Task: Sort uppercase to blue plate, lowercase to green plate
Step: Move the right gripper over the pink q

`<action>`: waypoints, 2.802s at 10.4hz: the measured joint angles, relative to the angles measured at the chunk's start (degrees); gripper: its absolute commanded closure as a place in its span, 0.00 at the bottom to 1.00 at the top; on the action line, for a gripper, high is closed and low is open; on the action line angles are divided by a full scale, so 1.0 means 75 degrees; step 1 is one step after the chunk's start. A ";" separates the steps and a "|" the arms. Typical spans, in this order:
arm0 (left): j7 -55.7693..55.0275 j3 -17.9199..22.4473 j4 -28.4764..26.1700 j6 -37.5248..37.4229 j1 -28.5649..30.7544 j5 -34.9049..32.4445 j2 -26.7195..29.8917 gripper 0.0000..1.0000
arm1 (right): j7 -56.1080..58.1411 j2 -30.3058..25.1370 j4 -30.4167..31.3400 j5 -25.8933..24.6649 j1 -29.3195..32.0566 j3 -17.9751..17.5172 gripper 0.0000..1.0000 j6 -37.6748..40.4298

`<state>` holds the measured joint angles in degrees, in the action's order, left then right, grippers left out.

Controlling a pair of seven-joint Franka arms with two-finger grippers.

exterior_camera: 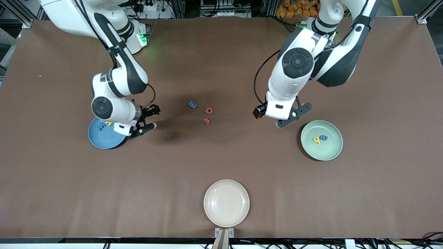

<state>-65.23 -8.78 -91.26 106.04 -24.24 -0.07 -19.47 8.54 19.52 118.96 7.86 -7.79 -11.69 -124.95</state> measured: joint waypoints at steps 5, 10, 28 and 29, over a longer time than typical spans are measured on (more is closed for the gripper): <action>0.0988 0.0131 0.0760 0.0045 0.1492 -0.0005 -0.0576 0.00 | -0.2200 0.0086 0.0123 0.0002 -0.0797 -0.0325 0.15 -0.0864; 0.2456 0.0131 0.0801 0.0184 0.2448 -0.0005 -0.0754 0.00 | -0.4632 0.0132 0.0210 -0.0050 -0.2130 -0.0355 0.17 -0.1666; 0.2803 0.0124 0.0802 0.0626 0.2649 -0.0383 -0.1272 0.00 | -0.7919 0.1777 -0.0678 -0.2135 -0.3342 -0.0128 0.35 -0.2966; 0.2803 0.0121 0.0803 0.0626 0.2644 -0.0384 -0.1273 0.00 | -0.7919 0.1825 -0.0684 -0.2137 -0.3342 -0.0113 0.35 -0.3029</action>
<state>-44.21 -7.87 -85.24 110.74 -4.41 -2.95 -29.02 -50.85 33.21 113.82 -8.17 -32.86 -12.53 -147.67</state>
